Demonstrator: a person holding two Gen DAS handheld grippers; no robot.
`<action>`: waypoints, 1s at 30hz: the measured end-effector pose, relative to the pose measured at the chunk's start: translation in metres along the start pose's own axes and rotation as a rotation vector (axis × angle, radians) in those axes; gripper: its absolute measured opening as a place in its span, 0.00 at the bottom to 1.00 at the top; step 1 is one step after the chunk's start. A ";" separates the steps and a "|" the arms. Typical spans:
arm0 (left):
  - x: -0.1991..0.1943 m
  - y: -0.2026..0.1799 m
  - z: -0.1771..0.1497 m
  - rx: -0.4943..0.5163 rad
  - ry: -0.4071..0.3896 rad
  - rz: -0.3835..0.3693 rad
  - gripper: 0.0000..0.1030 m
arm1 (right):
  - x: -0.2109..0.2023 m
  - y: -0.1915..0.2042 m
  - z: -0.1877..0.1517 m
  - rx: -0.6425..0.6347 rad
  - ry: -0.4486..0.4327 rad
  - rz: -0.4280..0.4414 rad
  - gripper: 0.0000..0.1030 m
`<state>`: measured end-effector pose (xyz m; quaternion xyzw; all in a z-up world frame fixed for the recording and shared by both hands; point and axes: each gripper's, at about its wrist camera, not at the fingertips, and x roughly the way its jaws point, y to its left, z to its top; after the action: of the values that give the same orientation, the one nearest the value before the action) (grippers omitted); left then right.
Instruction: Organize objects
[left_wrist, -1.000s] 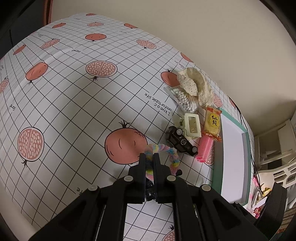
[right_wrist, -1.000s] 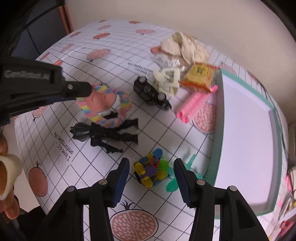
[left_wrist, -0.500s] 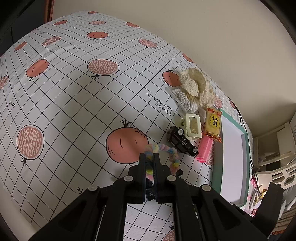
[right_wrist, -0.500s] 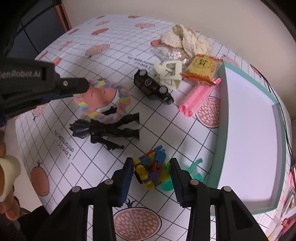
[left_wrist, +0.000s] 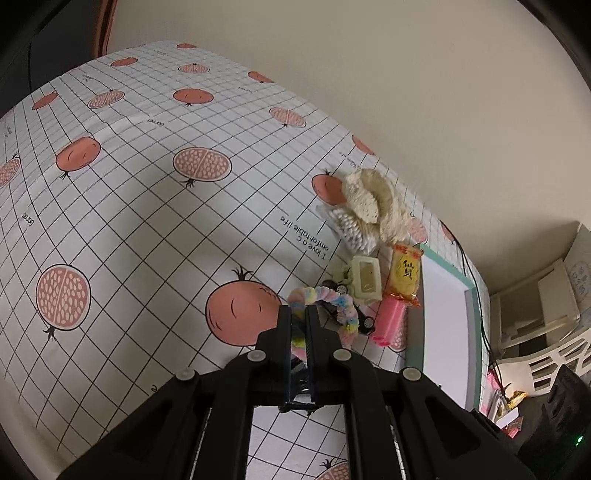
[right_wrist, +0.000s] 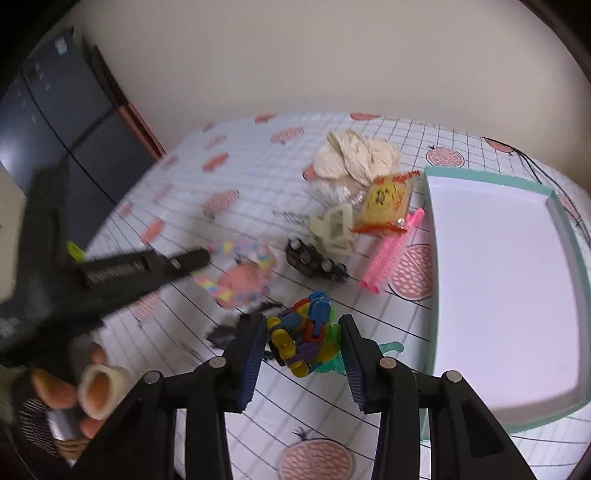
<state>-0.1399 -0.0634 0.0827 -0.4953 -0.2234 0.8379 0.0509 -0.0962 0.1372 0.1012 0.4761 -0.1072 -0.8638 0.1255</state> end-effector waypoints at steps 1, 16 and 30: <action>0.000 0.000 0.000 0.002 0.000 0.001 0.06 | -0.004 0.000 0.000 0.020 -0.008 0.022 0.41; 0.007 0.003 -0.003 -0.011 0.029 0.002 0.06 | 0.036 -0.004 -0.017 0.021 0.178 -0.036 0.42; 0.006 0.006 -0.003 -0.020 0.034 0.000 0.06 | 0.032 -0.019 -0.016 0.059 0.151 -0.090 0.49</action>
<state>-0.1395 -0.0660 0.0739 -0.5101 -0.2308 0.8271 0.0499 -0.1015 0.1441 0.0618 0.5477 -0.1014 -0.8266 0.0802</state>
